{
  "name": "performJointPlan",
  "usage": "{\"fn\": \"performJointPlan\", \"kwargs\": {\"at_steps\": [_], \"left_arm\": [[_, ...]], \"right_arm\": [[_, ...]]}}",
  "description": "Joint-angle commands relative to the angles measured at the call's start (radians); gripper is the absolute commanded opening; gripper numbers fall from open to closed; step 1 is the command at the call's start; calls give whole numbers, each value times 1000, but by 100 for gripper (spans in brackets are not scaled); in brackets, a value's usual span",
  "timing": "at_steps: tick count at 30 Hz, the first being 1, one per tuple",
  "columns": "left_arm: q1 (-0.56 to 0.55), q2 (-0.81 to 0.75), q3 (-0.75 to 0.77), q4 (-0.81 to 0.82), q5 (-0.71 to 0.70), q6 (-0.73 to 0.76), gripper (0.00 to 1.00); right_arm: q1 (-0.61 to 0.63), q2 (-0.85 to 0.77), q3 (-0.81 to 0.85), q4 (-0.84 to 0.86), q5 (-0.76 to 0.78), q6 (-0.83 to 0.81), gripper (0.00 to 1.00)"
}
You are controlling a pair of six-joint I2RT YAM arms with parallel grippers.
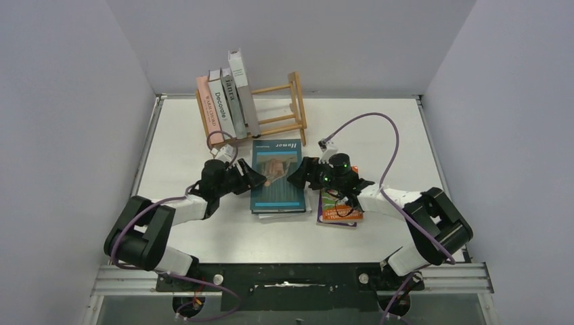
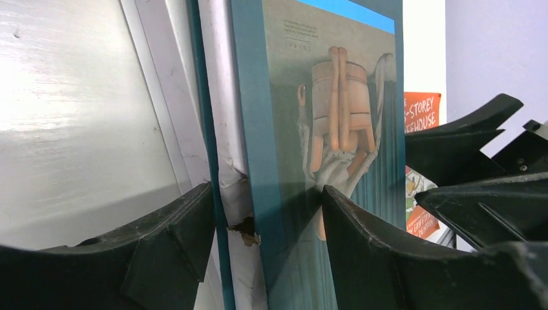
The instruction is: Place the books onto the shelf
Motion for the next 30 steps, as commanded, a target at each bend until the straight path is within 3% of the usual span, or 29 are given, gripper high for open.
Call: {"fn": "performJointPlan", "kwargs": {"at_steps": [1, 14, 30], "left_arm": [[0, -40, -17, 93, 49, -11, 56], [0, -212, -125, 115, 84, -67, 20], [-3, -366, -171, 69, 108, -109, 18]], "right_arm": [[-9, 3, 14, 77, -14, 6, 77], [-86, -101, 10, -48, -1, -35, 78], [-157, -186, -56, -91, -129, -22, 80]]}}
